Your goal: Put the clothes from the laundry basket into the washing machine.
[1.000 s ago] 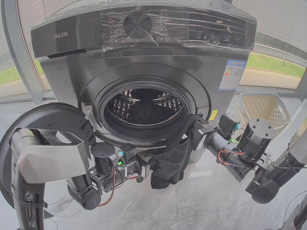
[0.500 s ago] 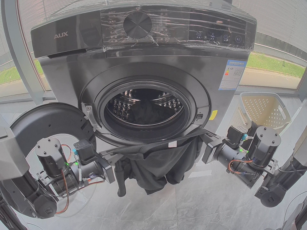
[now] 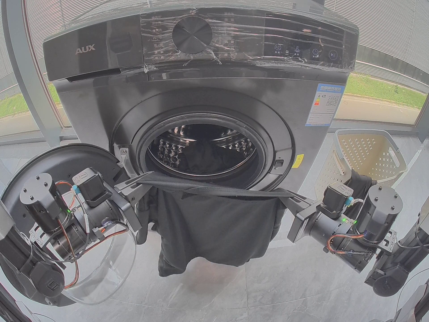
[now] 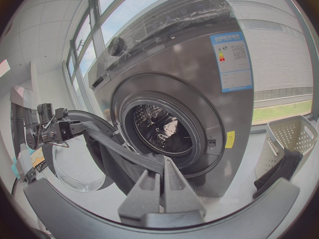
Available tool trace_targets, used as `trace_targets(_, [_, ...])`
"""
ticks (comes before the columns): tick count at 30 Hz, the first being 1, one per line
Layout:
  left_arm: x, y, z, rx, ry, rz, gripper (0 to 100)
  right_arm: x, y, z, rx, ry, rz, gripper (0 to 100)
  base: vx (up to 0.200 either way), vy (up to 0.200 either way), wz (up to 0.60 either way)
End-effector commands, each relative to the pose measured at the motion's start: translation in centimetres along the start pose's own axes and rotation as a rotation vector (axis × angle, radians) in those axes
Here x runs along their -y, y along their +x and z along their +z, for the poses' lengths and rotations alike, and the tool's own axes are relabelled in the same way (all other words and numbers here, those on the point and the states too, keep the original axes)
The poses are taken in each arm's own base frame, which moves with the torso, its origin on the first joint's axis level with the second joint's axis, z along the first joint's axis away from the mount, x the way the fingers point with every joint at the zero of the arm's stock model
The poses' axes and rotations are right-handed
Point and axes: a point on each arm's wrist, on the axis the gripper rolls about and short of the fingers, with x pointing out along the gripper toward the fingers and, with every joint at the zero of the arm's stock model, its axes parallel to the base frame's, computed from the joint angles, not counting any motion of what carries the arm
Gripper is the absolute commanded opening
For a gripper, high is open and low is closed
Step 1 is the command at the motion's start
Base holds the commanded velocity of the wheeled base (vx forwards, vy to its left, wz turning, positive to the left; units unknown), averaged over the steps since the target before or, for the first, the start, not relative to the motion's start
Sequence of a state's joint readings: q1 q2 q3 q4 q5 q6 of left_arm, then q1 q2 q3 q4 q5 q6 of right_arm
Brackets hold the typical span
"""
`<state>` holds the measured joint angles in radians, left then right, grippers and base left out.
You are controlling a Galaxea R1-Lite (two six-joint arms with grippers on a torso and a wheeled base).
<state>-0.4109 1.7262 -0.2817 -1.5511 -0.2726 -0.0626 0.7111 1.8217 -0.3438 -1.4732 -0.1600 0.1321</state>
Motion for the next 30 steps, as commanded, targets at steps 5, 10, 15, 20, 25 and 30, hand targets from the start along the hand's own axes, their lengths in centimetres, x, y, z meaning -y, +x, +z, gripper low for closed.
trace_targets(5, [-0.1, -0.2, 0.6, 0.023, 0.012, 0.010, 0, -0.6, -0.1, 1.8, 0.092, 0.005, 0.031, 0, 0.000, 0.000, 0.00])
trace_targets(10, [-0.2, -0.1, 0.5, 0.019, 0.013, 0.010, 0, -0.8, 0.2, 2.5, 0.127, 0.012, 0.037, 0, 0.000, 0.000, 0.00])
trace_targets(15, [-0.1, -0.2, 0.3, 0.010, 0.017, 0.009, 0, -0.8, 0.2, 2.6, 0.129, 0.012, 0.039, 0, 0.000, 0.000, 0.00])
trace_targets(20, [0.0, -0.1, 0.3, 0.011, 0.020, -0.003, 0, -0.8, 0.3, 2.6, 0.128, 0.017, 0.041, 0, 0.000, 0.000, 0.00])
trace_targets(25, [0.8, 1.5, 0.0, 0.014, 0.016, -0.047, 0, -1.7, 0.1, 1.9, 0.097, 0.020, 0.095, 0, 0.000, 0.000, 0.00])
trace_targets(30, [0.8, 2.5, -0.8, -0.005, 0.015, -0.052, 0, -2.7, -0.3, -0.1, 0.012, 0.016, 0.133, 100, 0.000, 0.000, 0.00])
